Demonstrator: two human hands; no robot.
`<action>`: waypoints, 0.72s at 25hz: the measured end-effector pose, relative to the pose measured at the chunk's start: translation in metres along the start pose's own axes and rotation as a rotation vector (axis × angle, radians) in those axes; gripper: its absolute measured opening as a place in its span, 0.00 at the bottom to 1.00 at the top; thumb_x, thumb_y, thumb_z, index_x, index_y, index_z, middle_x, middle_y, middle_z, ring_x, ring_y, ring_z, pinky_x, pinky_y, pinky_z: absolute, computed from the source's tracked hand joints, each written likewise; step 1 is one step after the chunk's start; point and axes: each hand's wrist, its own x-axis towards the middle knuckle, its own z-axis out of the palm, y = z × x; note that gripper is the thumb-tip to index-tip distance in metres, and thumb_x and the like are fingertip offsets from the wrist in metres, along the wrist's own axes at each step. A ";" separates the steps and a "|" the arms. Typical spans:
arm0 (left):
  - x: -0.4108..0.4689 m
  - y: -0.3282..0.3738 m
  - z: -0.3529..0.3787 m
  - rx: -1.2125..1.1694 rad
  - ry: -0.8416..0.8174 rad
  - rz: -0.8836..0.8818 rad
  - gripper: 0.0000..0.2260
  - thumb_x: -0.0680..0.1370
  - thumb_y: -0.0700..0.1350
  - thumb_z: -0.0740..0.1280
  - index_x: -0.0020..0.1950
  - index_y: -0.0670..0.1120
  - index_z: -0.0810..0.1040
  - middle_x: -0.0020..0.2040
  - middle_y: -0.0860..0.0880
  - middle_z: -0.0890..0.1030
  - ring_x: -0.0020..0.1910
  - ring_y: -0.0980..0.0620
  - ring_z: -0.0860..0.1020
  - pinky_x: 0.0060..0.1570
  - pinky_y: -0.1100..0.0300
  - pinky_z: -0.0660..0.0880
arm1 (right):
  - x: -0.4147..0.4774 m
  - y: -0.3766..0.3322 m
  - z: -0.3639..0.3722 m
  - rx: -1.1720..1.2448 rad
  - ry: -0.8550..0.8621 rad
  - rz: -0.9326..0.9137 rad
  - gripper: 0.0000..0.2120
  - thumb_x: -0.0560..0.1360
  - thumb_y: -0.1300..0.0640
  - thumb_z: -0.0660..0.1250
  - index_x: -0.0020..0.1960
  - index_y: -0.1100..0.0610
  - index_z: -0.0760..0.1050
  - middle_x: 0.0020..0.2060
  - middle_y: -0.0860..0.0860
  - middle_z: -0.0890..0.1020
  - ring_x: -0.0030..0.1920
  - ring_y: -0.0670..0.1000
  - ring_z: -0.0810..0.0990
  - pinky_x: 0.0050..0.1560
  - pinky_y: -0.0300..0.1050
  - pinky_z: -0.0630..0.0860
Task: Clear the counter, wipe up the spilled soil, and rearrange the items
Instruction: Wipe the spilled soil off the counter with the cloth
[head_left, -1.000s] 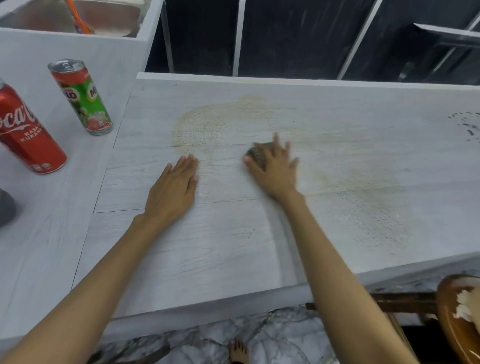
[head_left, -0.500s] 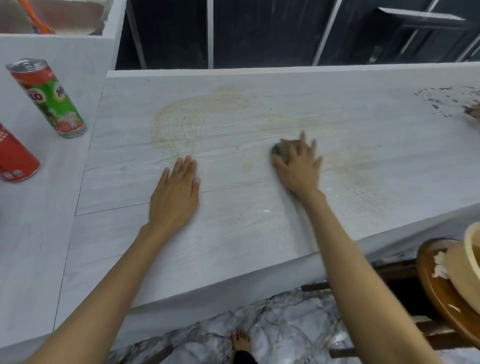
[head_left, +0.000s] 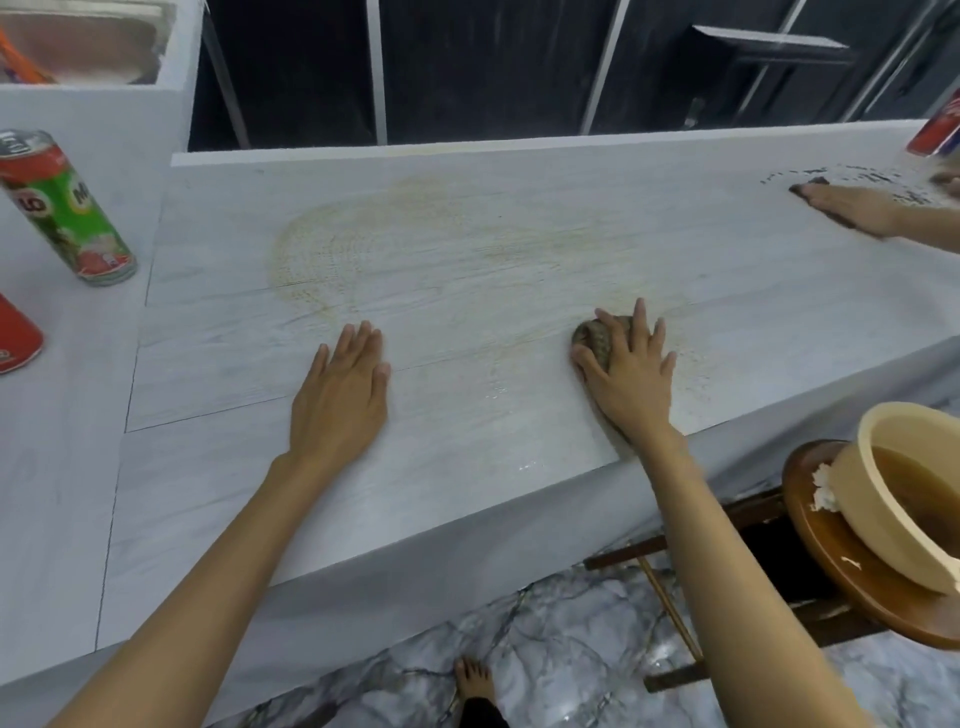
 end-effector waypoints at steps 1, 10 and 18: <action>0.001 -0.001 0.000 0.001 0.004 0.001 0.22 0.82 0.47 0.44 0.76 0.43 0.50 0.78 0.49 0.50 0.77 0.55 0.47 0.74 0.59 0.41 | 0.002 -0.021 0.009 -0.002 -0.015 -0.024 0.28 0.77 0.41 0.56 0.75 0.46 0.56 0.77 0.51 0.44 0.77 0.59 0.40 0.74 0.65 0.44; -0.008 -0.037 -0.019 -0.003 0.010 -0.128 0.22 0.82 0.47 0.45 0.76 0.43 0.50 0.78 0.49 0.50 0.77 0.54 0.46 0.74 0.58 0.40 | -0.034 -0.039 0.019 0.004 -0.193 -0.476 0.28 0.76 0.38 0.54 0.74 0.40 0.53 0.77 0.44 0.40 0.77 0.51 0.38 0.75 0.55 0.41; -0.033 -0.094 -0.040 -0.024 0.091 -0.271 0.21 0.82 0.46 0.47 0.75 0.45 0.53 0.77 0.51 0.52 0.76 0.56 0.48 0.74 0.60 0.41 | 0.015 -0.217 0.102 0.071 -0.333 -0.656 0.27 0.78 0.41 0.52 0.76 0.45 0.52 0.77 0.49 0.42 0.77 0.56 0.39 0.75 0.59 0.41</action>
